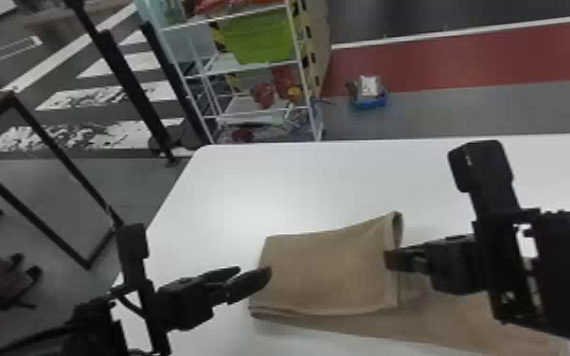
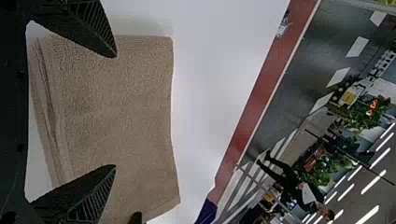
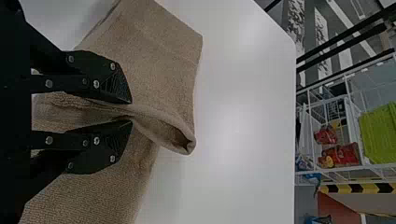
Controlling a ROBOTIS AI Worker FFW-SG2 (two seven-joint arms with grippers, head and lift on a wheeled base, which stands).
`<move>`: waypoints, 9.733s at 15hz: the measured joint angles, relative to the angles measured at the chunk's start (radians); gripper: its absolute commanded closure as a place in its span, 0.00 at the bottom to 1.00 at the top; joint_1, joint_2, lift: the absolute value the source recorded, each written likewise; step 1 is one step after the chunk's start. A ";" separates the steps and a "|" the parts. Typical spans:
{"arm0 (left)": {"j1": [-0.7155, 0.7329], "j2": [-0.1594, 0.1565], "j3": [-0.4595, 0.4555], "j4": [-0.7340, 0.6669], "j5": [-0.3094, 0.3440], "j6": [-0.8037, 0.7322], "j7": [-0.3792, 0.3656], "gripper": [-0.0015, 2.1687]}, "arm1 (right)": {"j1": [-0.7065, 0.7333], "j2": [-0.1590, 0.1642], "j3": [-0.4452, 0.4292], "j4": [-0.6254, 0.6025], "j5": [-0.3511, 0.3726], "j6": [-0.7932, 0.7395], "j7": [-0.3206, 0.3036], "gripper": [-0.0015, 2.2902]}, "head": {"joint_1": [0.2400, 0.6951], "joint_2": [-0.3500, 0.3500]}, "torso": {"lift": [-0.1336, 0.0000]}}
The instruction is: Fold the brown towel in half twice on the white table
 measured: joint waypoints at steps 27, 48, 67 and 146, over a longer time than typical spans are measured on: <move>0.027 0.000 -0.082 -0.028 -0.049 0.018 0.049 0.02 | 0.264 0.000 -0.604 -0.184 -0.375 0.000 0.095 0.23 | 1.00 0.82 | 0.07; 0.014 0.000 -0.114 -0.024 -0.103 0.023 0.056 0.02 | 0.142 0.000 -0.375 0.087 -0.057 0.000 0.004 0.21 | 1.00 0.82 | 0.07; 0.009 0.000 -0.104 -0.029 -0.103 0.028 0.054 0.02 | 0.120 0.000 -0.345 0.077 -0.053 0.000 -0.011 0.41 | 1.00 0.85 | 0.07; 0.003 0.000 -0.145 -0.044 -0.152 0.068 0.061 0.02 | 0.227 -0.083 -0.505 -0.069 -0.265 0.000 -0.026 0.57 | 1.00 0.73 | 0.07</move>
